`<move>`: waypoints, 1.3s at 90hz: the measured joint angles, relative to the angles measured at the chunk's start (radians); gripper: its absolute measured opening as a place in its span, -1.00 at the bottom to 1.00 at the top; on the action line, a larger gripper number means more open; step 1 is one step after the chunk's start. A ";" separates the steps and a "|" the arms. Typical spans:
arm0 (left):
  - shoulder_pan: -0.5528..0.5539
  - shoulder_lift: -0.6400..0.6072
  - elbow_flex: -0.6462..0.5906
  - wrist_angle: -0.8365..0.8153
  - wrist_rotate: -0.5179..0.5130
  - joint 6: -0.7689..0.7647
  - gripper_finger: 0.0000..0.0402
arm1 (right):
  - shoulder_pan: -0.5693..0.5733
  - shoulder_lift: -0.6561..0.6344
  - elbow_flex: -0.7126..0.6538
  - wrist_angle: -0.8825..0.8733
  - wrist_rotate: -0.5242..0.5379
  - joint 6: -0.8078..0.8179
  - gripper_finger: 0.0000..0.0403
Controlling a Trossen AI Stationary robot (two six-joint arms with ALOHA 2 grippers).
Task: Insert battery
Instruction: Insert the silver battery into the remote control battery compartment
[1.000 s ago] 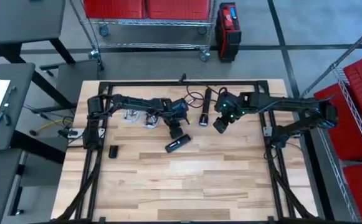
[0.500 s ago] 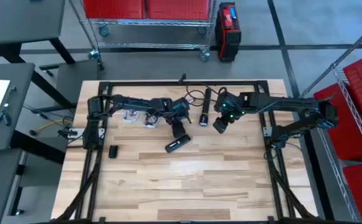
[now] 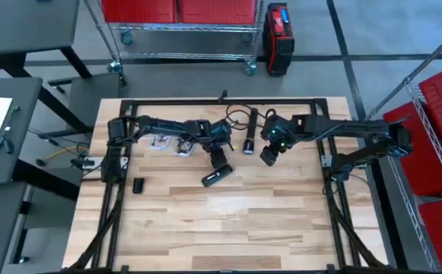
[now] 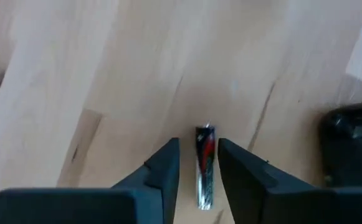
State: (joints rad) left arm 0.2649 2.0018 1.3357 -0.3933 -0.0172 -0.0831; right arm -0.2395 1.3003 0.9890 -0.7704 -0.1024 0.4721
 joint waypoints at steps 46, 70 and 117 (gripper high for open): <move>-0.009 0.006 0.042 -0.118 0.072 -0.036 -0.99 | 0.004 -0.011 -0.001 -0.009 0.000 0.004 -0.16; -0.070 -0.177 0.095 -0.064 0.059 -0.186 -1.00 | 0.013 -0.151 -0.004 0.075 0.104 -0.008 -0.21; -0.303 -0.270 -0.190 0.271 -0.173 -0.507 -0.98 | 0.157 -0.215 -0.357 0.731 0.183 0.040 -0.22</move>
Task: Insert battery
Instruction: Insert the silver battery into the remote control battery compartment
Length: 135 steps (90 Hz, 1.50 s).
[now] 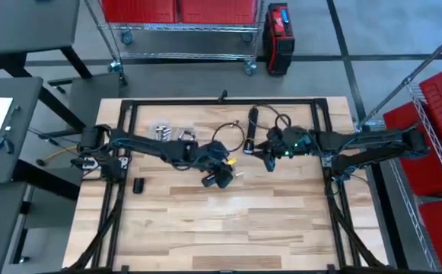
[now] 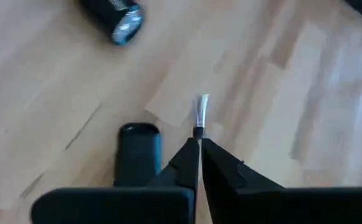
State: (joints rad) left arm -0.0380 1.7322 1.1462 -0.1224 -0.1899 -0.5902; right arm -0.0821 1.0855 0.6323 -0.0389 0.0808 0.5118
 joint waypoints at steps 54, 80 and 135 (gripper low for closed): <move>-0.010 0.000 -0.008 -0.019 0.088 0.037 -1.00 | 0.061 -0.023 0.065 -0.516 -0.280 -0.053 -0.22; -0.010 0.000 0.053 -0.112 0.091 0.136 -1.00 | 0.395 -0.012 0.112 -0.969 -0.428 -0.025 -0.22; -0.013 0.000 0.054 -0.180 0.093 0.122 -1.00 | 1.165 0.364 0.058 -0.479 -0.131 0.547 -0.34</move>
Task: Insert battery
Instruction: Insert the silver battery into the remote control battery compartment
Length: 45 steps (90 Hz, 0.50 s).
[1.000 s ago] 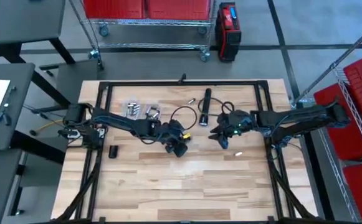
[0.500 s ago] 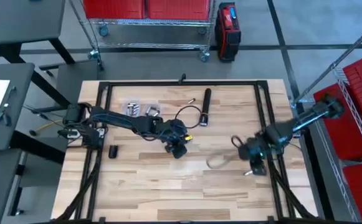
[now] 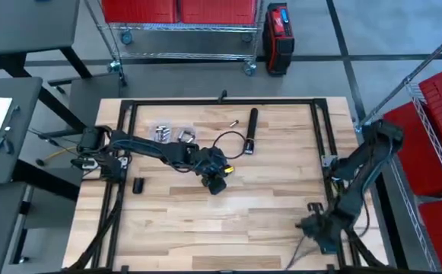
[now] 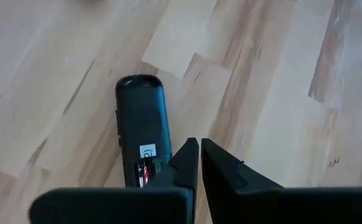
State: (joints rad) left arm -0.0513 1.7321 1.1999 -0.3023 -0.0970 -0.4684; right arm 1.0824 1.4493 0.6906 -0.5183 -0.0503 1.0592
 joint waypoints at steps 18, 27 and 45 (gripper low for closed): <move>0.000 0.000 0.001 0.000 0.006 -0.007 -1.00 | 0.042 0.157 0.040 -0.056 0.018 0.107 -0.41; 0.000 0.000 0.016 -0.020 0.006 -0.007 -1.00 | 0.056 0.166 0.051 -0.068 0.067 0.089 -0.42; 0.000 -0.001 0.036 -0.024 0.006 0.037 -1.00 | 0.049 0.122 0.044 -0.096 0.125 0.088 -0.42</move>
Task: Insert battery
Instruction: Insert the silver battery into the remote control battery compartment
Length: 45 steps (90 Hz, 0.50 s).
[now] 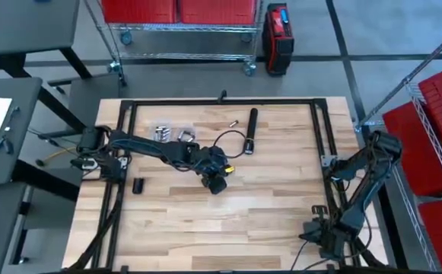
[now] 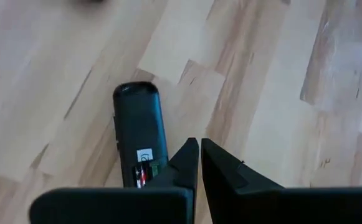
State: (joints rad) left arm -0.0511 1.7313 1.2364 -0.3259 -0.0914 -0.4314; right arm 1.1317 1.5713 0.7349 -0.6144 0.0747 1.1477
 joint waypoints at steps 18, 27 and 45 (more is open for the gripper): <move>0.001 0.000 0.001 -0.002 0.000 0.007 -1.00 | -0.003 -0.002 0.001 -0.001 -0.023 0.034 -0.42; 0.001 0.000 0.001 -0.003 0.000 0.007 -1.00 | -0.023 -0.017 0.005 -0.005 -0.042 0.036 -0.42; 0.000 0.000 0.001 -0.029 -0.001 0.006 -1.00 | -0.037 -0.053 0.011 -0.023 -0.074 0.083 -0.42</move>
State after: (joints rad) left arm -0.0507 1.7313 1.2373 -0.3553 -0.0927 -0.4253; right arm 1.0942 1.5187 0.7460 -0.6372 0.0007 1.2309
